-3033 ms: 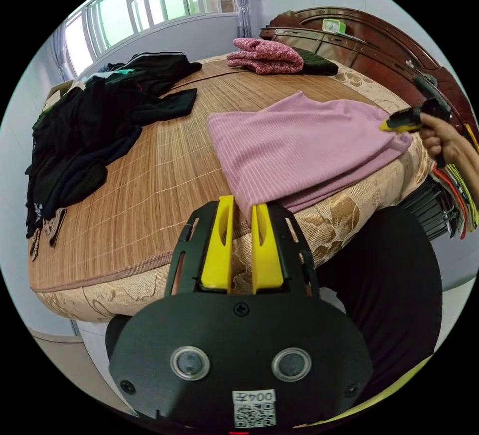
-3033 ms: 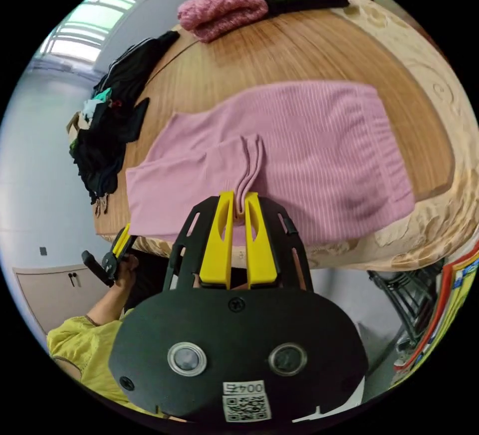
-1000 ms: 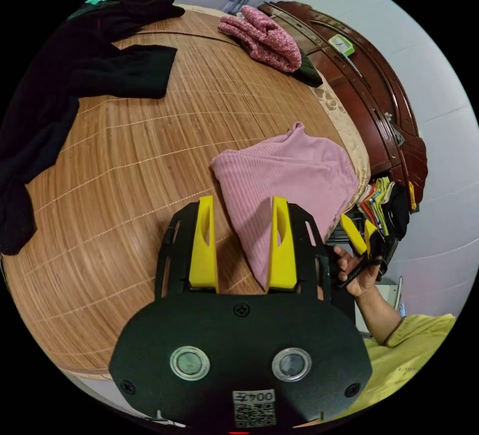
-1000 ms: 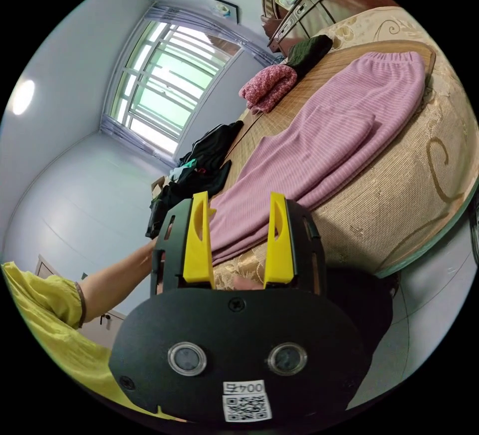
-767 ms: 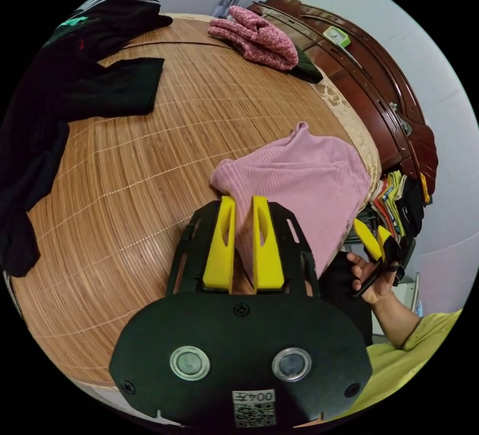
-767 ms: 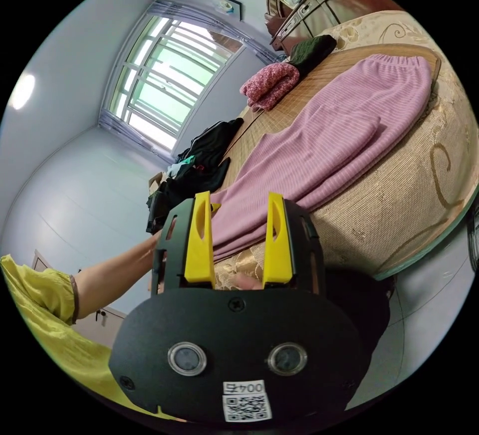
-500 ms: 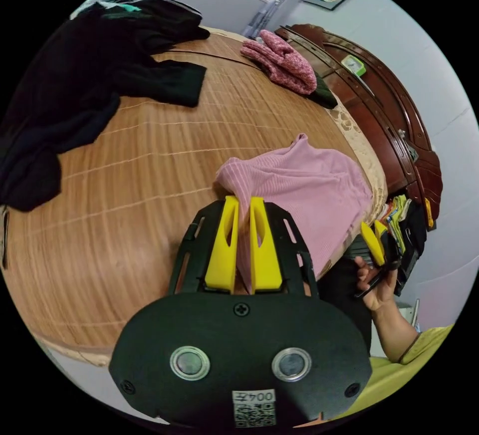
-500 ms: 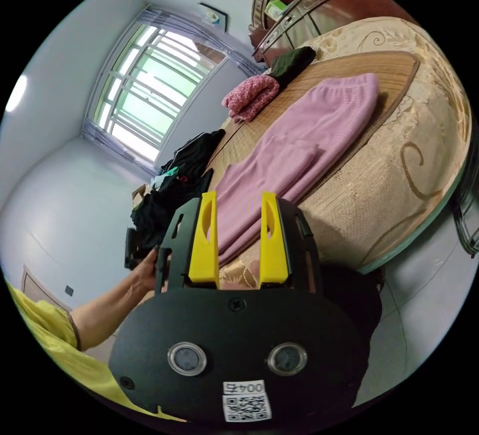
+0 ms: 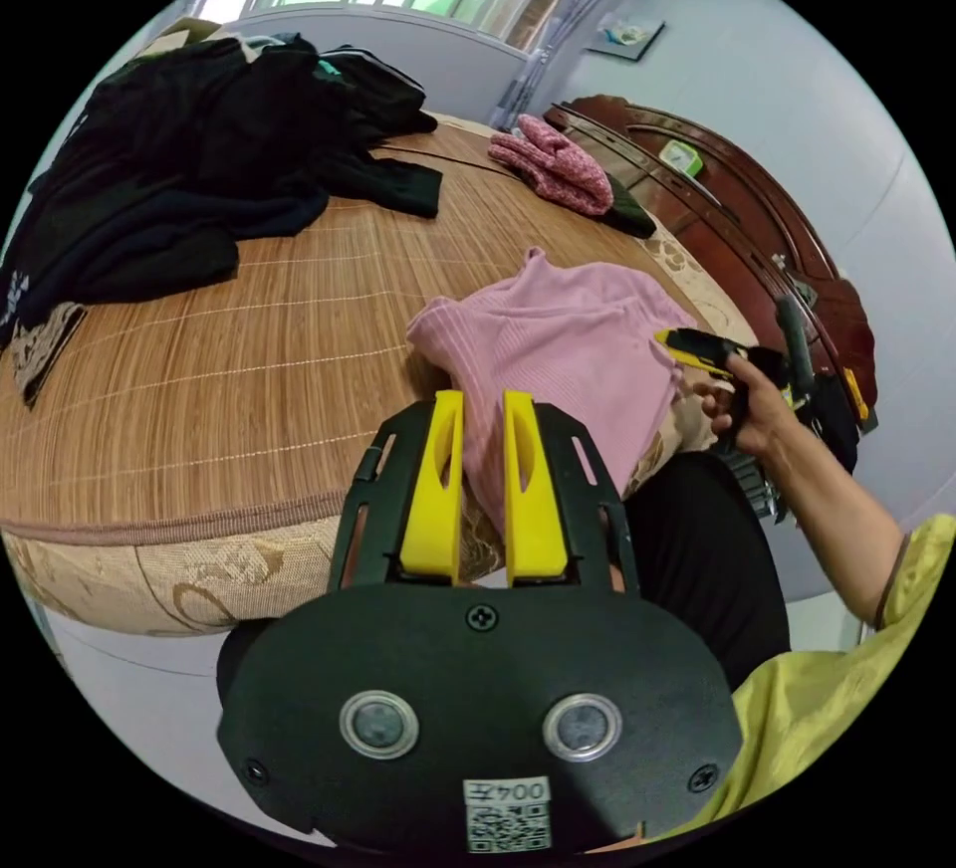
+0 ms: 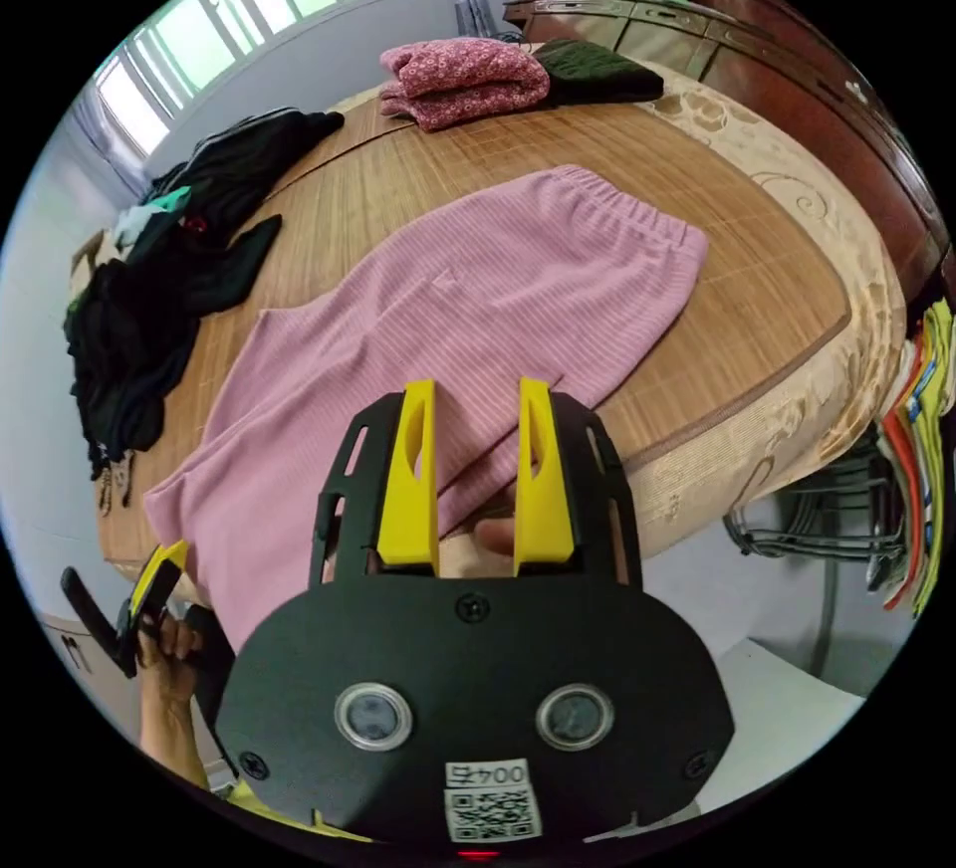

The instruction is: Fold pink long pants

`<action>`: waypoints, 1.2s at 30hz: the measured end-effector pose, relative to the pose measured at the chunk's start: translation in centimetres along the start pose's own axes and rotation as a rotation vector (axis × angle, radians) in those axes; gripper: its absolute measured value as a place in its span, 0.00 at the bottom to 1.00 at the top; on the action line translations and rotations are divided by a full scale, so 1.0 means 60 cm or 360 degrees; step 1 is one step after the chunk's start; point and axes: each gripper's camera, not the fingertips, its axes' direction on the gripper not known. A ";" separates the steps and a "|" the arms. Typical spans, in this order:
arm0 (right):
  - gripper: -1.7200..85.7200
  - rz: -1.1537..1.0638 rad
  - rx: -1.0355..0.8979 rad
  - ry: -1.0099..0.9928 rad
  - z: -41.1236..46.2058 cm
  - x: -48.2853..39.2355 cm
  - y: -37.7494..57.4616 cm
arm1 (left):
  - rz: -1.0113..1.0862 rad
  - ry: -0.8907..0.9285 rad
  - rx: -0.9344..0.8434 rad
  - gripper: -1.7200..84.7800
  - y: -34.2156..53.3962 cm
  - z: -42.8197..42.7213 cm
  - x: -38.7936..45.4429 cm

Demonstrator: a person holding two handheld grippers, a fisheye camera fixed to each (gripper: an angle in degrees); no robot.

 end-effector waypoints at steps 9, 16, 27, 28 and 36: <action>0.16 -0.0479 -0.0113 0.0186 0.060 -0.118 -0.143 | -0.0043 0.0268 -0.0044 0.10 0.077 0.007 0.009; 0.15 -0.0674 -0.0210 0.0236 0.120 -0.198 -0.301 | 0.0107 0.0130 0.0008 0.11 0.100 -0.044 0.045; 0.11 -0.0485 -0.0172 -0.0527 -0.001 -0.158 -0.140 | 0.0012 -0.0291 -0.0268 0.11 0.114 -0.081 0.002; 0.11 -0.0458 -0.0161 -0.0590 -0.015 -0.141 -0.098 | 0.0002 -0.0313 -0.0245 0.10 0.119 -0.084 0.003; 0.10 -0.0282 0.0105 -0.0849 -0.031 -0.039 0.136 | 0.0055 -0.0380 -0.0226 0.07 0.136 -0.098 0.040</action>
